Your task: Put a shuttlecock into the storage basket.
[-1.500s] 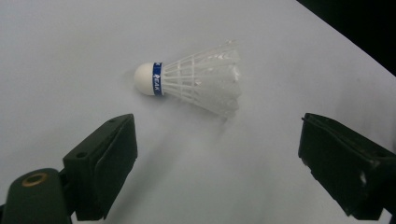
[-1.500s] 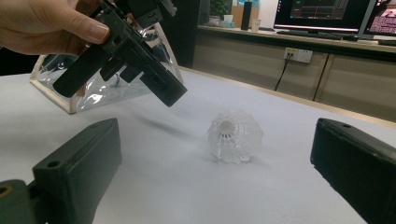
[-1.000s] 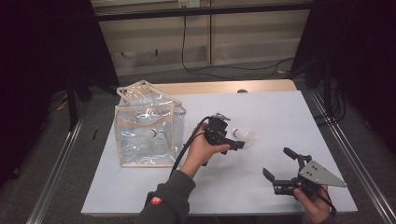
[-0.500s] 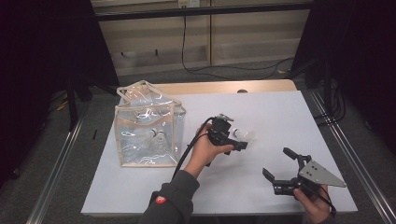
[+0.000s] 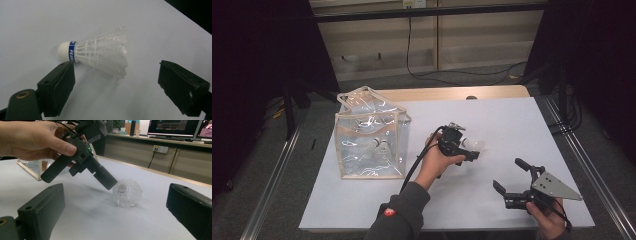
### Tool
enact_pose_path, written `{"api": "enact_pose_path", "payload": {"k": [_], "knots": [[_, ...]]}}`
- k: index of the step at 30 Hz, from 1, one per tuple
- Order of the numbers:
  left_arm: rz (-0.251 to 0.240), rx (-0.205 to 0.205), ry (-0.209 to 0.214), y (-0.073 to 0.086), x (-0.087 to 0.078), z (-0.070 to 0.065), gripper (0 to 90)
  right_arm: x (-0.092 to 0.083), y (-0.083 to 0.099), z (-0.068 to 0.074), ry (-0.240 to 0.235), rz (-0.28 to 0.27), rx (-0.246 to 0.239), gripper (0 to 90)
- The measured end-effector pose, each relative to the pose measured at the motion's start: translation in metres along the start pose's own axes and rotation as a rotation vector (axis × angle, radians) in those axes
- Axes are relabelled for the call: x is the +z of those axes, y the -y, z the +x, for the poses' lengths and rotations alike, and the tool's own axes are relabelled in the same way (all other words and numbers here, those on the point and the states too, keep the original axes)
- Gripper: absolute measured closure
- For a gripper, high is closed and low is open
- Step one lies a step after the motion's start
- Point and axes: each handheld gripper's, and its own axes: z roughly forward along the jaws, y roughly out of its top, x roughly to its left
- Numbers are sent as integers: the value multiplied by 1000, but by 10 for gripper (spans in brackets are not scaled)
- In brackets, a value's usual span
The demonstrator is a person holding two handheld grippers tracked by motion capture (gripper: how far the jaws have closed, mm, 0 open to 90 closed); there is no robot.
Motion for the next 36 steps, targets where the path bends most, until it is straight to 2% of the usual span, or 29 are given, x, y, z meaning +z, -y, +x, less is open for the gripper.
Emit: {"api": "enact_pose_path", "payload": {"k": [6, 18, 26, 36], "knots": [[-12, -21, -13, 0, 7, 2, 196, 0, 0, -1, -5, -3, 2, 17], [-26, 10, -71, -2, 7, 5, 301, 0, 0, -1, -4, -6, 1, 17], [-26, 0, -66, 0, 1, 11, 382, 0, 0, 0, -7, -5, 0, 17], [-44, 10, -90, 0, -3, 20, 411, 0, 0, 0, -9, -6, 1, 17]]}}
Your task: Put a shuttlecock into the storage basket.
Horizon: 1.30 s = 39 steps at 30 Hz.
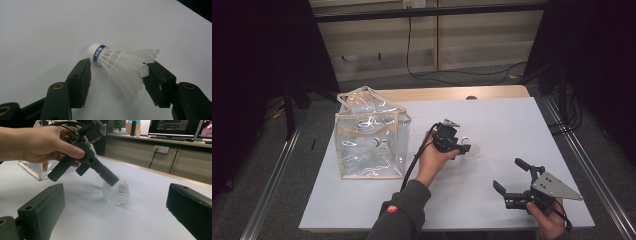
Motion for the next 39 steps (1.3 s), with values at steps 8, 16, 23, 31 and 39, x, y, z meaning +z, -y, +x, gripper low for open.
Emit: {"api": "enact_pose_path", "payload": {"k": [8, 16, 23, 31, 39], "knots": [[-32, -28, -27, 0, -1, 9, 526, -1, 0, 0, 3, 2, 3, 17], [-78, -85, -8, 2, 1, 16, 749, -1, 0, -1, 4, 3, -2, 17], [-86, -103, 10, 6, -5, 21, 879, 0, 0, -1, 0, 3, -1, 17], [-68, -105, 38, 4, -13, 20, 890, 0, 0, -1, 1, 3, -3, 17], [-59, -107, 70, 2, -23, 17, 895, -1, 0, 0, 2, 5, -3, 17]]}}
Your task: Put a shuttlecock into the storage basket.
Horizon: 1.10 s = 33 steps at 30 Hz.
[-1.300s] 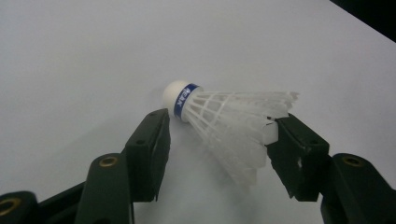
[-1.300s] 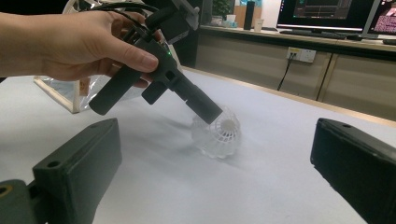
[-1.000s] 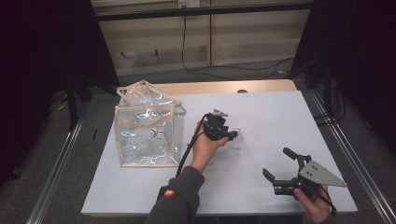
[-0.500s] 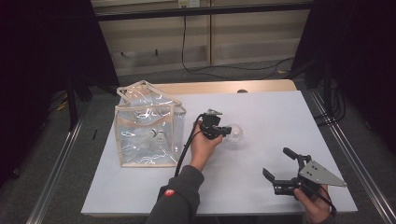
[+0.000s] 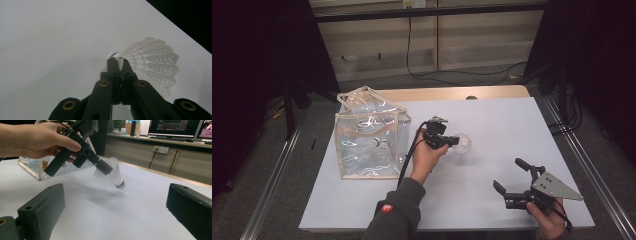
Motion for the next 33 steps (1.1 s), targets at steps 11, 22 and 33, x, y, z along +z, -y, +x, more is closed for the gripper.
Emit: {"api": "enact_pose_path", "payload": {"k": [11, 22, 33], "knots": [[29, -8, 35, -3, -14, -2, 897, 1, 0, 0, 0, 0, 1, 17], [36, -9, 56, -10, -26, -5, 897, 2, 0, 1, -3, -2, 0, 17], [48, -18, 56, -16, -38, -3, 899, 2, 0, 1, -4, 2, 1, 17]]}}
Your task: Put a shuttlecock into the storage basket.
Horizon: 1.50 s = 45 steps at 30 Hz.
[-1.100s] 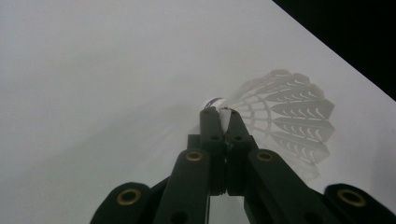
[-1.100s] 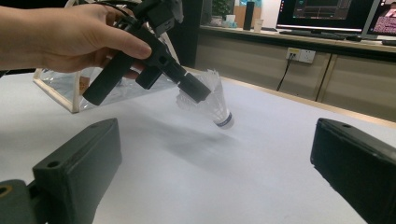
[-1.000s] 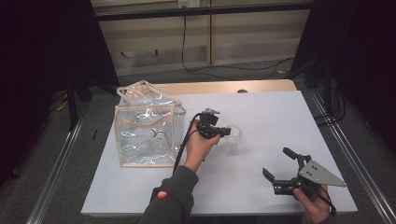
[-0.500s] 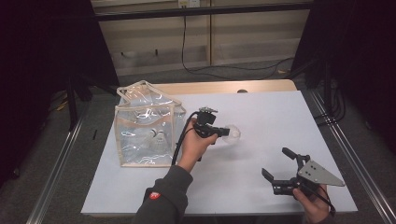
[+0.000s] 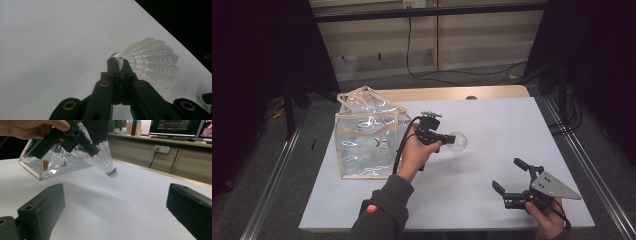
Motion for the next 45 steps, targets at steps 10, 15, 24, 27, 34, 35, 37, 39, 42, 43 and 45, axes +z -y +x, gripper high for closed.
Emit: {"api": "enact_pose_path", "payload": {"k": [10, 15, 24, 27, 34, 35, 37, 39, 42, 43, 45], "knots": [[11, -5, -4, -7, -12, 1, 899, 0, 0, 0, 1, -2, 0, 17], [19, -8, -4, -10, -17, 1, 899, 0, 0, 0, 1, -2, -1, 17], [19, -14, -12, -16, -28, 4, 899, 0, 0, 0, 2, -4, 0, 17], [21, -19, -9, -18, -31, 4, 899, 0, 0, 0, 3, -3, -1, 17], [34, -25, -9, -23, -39, 5, 899, 0, 0, 0, 2, -3, 0, 17], [36, -23, -6, -23, -40, 6, 899, 0, 0, 0, 2, -3, -1, 17], [34, -27, -11, -25, -43, 6, 899, 0, 0, 0, 2, -3, 1, 17], [32, -31, -12, -27, -45, 7, 899, 0, -1, 0, 2, -3, 0, 17], [36, -28, -11, -29, -50, 8, 899, 0, -1, 0, 2, -3, 2, 17], [37, -36, -16, -30, -51, 8, 899, 0, -1, 0, 3, -3, 1, 17], [35, -42, -21, -31, -53, 9, 898, 0, -1, 0, 2, -3, 1, 17]]}}
